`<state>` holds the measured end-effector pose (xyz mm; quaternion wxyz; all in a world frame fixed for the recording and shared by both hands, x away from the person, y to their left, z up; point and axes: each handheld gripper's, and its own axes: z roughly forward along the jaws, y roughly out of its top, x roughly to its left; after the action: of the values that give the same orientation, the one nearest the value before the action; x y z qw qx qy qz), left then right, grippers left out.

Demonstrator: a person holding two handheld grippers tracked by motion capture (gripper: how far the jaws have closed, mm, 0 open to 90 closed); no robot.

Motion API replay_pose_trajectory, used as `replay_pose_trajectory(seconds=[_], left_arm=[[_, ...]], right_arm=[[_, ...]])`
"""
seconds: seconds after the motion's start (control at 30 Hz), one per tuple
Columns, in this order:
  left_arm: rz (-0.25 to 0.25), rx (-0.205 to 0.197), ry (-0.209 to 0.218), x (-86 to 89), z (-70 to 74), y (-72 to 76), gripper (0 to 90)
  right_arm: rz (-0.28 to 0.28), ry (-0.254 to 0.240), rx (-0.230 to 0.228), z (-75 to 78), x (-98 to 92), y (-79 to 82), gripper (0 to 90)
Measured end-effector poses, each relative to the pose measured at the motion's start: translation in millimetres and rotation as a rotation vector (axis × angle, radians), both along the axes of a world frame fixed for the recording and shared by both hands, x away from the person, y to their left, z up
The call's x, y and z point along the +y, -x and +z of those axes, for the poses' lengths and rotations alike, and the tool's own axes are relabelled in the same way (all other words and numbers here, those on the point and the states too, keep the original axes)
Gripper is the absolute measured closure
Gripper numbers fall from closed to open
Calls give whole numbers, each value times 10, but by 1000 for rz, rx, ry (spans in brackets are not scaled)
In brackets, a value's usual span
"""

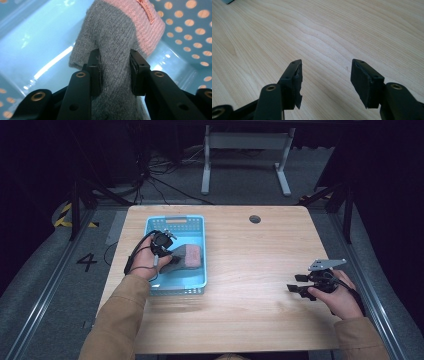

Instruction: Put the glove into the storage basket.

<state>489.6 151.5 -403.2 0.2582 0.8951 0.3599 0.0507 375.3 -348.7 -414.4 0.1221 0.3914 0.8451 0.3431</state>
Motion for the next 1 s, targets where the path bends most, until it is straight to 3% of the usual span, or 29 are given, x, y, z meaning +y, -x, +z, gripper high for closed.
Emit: replay_pose_trajectory(seconds=[0.37, 0.53, 0.63, 0.7, 0.8, 0.83, 0.97, 1.0], left_arm=[[9, 69, -10, -54, -157, -75, 662], [9, 70, -42, -94, -208, -94, 655], [14, 66, -39, -87, -215, -101, 636], [37, 27, -51, -84, -210, -98, 466], [35, 3, -15, -62, -186, -94, 418], [47, -36, 10, -38, -162, -93, 336], [48, -70, 47, -8, -109, -68, 323], [56, -103, 55, 7, -47, -19, 322]], right_arm=[[6, 1, -5, -9, 23, -10, 426], [7, 4, -5, -12, 27, -8, 425], [8, 3, -6, -10, 26, -7, 424], [8, 1, -6, -7, 28, -7, 424], [11, 3, -7, -3, 32, -12, 424], [18, 0, -9, 4, 44, -21, 423], [27, -1, -12, 19, 74, -38, 421], [35, -3, -13, 23, 91, -59, 420]])
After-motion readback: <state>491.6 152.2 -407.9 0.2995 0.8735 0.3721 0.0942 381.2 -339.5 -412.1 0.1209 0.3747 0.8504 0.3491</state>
